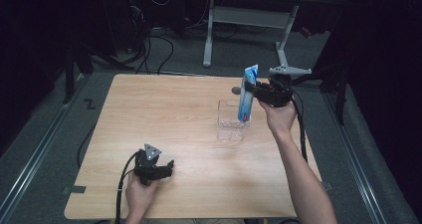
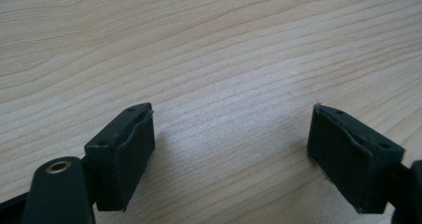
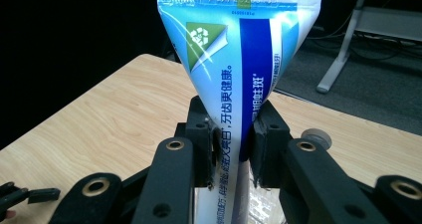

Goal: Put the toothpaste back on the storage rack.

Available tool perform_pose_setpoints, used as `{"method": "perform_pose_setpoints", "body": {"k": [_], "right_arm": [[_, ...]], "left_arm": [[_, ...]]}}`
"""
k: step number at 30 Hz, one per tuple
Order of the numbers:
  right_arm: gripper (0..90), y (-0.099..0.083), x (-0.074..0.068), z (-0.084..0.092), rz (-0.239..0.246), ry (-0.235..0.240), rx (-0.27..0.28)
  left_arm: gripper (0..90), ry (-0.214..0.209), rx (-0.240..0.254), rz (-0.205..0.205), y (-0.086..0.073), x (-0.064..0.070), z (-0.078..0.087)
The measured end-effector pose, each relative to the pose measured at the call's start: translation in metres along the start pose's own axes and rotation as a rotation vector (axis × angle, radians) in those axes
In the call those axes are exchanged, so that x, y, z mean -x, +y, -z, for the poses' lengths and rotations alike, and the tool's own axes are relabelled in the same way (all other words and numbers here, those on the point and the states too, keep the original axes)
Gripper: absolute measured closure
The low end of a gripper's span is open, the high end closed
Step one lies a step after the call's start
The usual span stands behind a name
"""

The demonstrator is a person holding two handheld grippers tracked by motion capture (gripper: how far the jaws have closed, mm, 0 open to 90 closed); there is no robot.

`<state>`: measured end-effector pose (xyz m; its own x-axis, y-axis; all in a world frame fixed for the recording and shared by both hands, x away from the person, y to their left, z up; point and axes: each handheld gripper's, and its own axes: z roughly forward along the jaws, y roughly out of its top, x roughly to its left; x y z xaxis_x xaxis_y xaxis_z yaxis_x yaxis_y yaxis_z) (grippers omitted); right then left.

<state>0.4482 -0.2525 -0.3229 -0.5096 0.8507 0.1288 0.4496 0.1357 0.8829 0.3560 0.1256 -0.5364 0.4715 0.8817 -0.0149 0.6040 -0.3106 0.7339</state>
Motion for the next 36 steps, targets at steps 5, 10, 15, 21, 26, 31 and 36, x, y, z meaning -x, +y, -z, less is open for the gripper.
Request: {"method": "perform_pose_setpoints", "body": {"k": [5,10,15,21,26,31,36], "right_arm": [[73.7,-0.001,0.002,-0.009,-0.003,-0.026,-0.013],[73.6,-0.004,0.003,-0.017,-0.009,-0.047,-0.024],[73.6,-0.008,0.003,-0.025,-0.006,-0.063,-0.043],[73.6,-0.013,0.004,-0.031,-0.012,-0.074,-0.066],[73.5,-0.017,0.006,-0.036,-0.016,-0.081,-0.082],[73.4,-0.022,0.007,-0.039,-0.016,-0.089,-0.093],[73.3,-0.025,0.006,-0.043,-0.008,-0.098,-0.112]], "left_arm": [[19.1,0.0,0.0,0.0,0.0,0.0,0.0],[19.1,0.0,-0.001,-0.001,0.0,0.0,0.0],[19.1,0.0,-0.002,-0.002,0.0,0.0,0.0],[19.1,0.0,-0.002,-0.002,0.0,0.0,0.0],[19.1,0.0,-0.002,-0.002,0.0,0.0,0.0],[19.1,0.0,-0.002,-0.002,0.0,0.0,0.0],[19.1,-0.002,-0.002,-0.003,0.0,0.0,0.0]]}}
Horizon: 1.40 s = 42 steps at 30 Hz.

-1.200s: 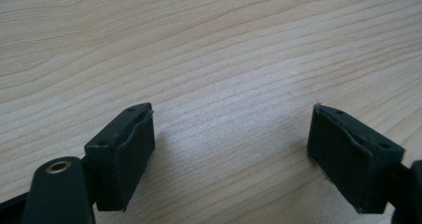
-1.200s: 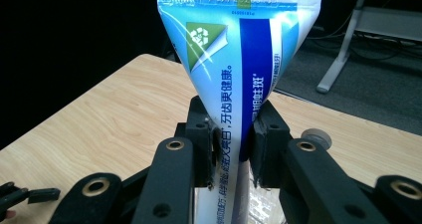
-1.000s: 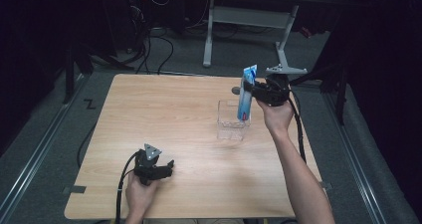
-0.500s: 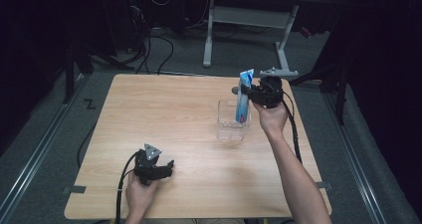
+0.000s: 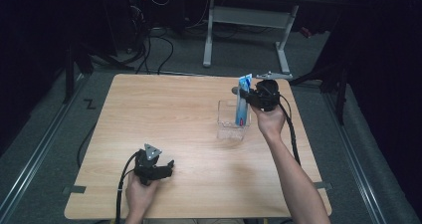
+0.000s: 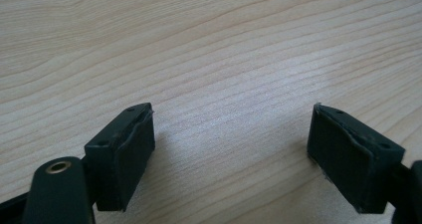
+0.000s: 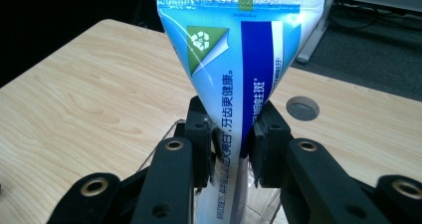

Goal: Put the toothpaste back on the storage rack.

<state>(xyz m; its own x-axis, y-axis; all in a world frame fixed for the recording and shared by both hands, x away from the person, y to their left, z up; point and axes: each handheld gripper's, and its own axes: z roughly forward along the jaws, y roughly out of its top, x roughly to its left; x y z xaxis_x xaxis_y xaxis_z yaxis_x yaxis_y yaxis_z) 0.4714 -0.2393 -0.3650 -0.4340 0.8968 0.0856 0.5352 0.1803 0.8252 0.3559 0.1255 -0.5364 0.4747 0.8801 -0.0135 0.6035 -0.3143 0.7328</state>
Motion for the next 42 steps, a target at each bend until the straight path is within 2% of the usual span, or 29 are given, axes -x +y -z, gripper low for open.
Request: {"method": "perform_pose_setpoints", "body": {"k": [3,17,21,33,42], "right_arm": [[73.2,0.0,-0.002,-0.002,0.014,-0.004,-0.004],[73.1,-0.01,-0.001,-0.015,-0.004,-0.007,-0.035],[73.1,-0.013,0.0,-0.015,-0.013,-0.001,-0.041],[73.1,-0.016,-0.004,-0.018,0.001,0.009,-0.064],[73.0,-0.024,0.001,-0.02,-0.021,0.008,-0.08]], "left_arm": [[19.1,0.0,0.0,0.0,0.0,0.0,0.0],[19.1,-0.001,-0.001,0.0,0.0,0.0,0.0],[19.1,-0.001,0.001,0.001,0.0,0.0,0.0],[19.1,-0.001,0.001,0.001,0.0,0.0,0.0],[19.1,-0.001,0.001,0.001,0.0,0.0,0.0]]}}
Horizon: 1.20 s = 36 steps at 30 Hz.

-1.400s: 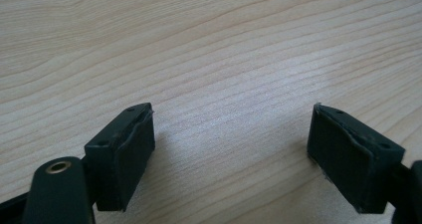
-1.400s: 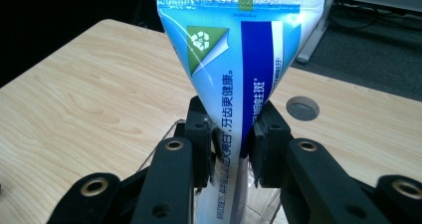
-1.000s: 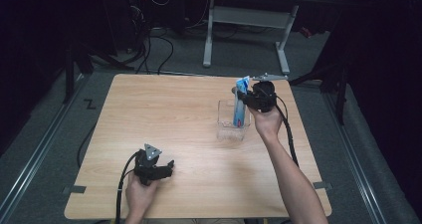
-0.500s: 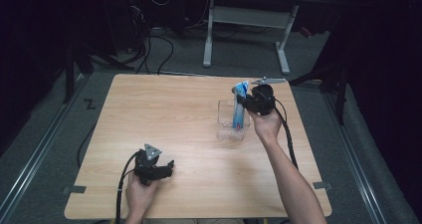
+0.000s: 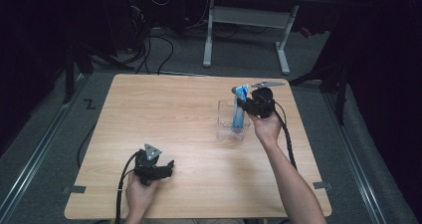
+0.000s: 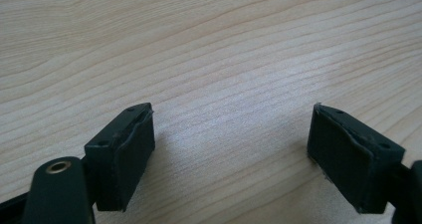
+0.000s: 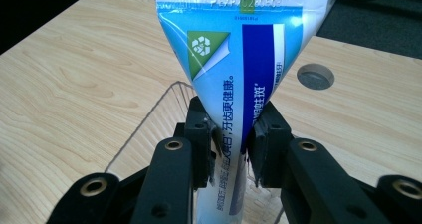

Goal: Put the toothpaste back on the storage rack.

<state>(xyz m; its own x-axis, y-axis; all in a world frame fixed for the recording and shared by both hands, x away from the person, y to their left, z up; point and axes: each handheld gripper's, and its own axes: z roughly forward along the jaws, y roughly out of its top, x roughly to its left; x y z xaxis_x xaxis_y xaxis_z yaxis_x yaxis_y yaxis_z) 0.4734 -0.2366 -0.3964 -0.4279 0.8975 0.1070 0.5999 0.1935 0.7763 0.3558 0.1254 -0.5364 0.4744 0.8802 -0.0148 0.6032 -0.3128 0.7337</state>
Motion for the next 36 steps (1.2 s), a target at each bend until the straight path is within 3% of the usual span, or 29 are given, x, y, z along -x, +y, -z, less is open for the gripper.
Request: {"method": "perform_pose_setpoints", "body": {"k": [15,22,36], "right_arm": [[72.3,-0.004,0.008,-0.003,-0.02,-0.006,-0.028],[71.6,-0.004,0.016,-0.003,-0.053,-0.029,-0.037],[65.4,-0.006,0.017,-0.003,-0.019,-0.085,-0.049]], "left_arm": [[19.0,0.0,0.0,0.0,0.0,0.0,0.0],[19.0,0.0,0.0,0.0,0.0,0.0,0.0],[19.1,0.0,-0.001,0.0,0.0,0.0,0.0]]}}
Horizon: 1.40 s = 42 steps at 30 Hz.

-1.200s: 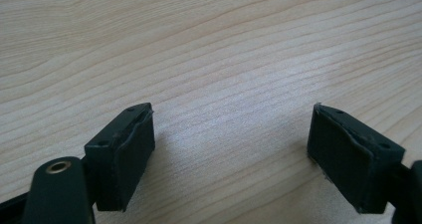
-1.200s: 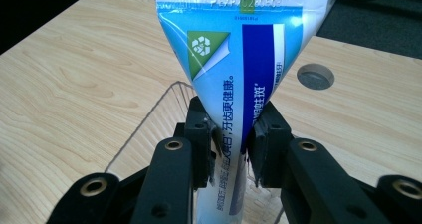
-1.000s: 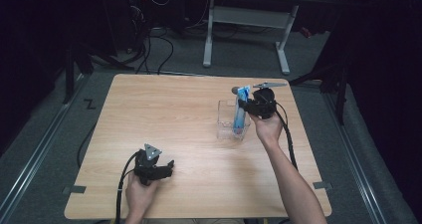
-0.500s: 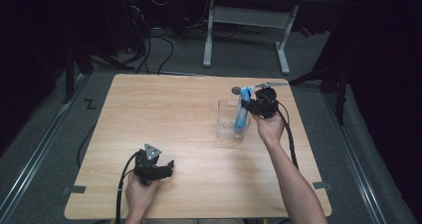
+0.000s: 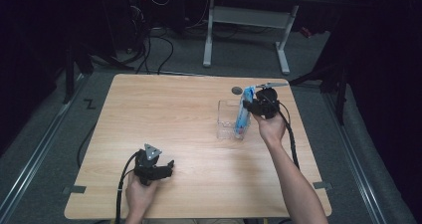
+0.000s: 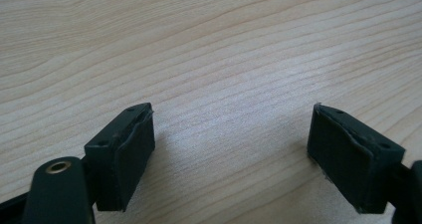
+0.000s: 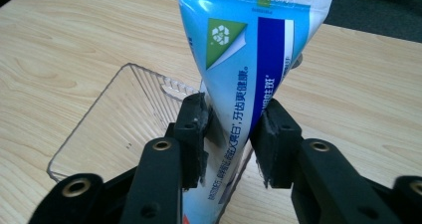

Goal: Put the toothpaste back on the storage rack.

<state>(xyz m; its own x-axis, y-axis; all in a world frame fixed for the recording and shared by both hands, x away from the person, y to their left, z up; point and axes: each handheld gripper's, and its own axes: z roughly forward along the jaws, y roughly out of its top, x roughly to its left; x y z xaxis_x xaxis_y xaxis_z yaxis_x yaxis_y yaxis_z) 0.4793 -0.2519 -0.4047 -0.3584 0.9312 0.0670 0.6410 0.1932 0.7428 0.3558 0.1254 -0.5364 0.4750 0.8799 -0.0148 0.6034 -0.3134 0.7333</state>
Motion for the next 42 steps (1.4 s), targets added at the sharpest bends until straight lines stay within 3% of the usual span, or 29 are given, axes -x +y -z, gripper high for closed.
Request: {"method": "perform_pose_setpoints", "body": {"k": [13,42], "right_arm": [[47.6,0.001,-0.002,0.01,0.021,-0.013,0.038],[40.2,-0.002,0.017,0.067,-0.001,-0.002,0.14]], "left_arm": [[19.0,0.0,0.0,0.0,0.0,0.0,0.0],[19.1,0.0,0.001,-0.001,0.0,0.0,0.0]]}}
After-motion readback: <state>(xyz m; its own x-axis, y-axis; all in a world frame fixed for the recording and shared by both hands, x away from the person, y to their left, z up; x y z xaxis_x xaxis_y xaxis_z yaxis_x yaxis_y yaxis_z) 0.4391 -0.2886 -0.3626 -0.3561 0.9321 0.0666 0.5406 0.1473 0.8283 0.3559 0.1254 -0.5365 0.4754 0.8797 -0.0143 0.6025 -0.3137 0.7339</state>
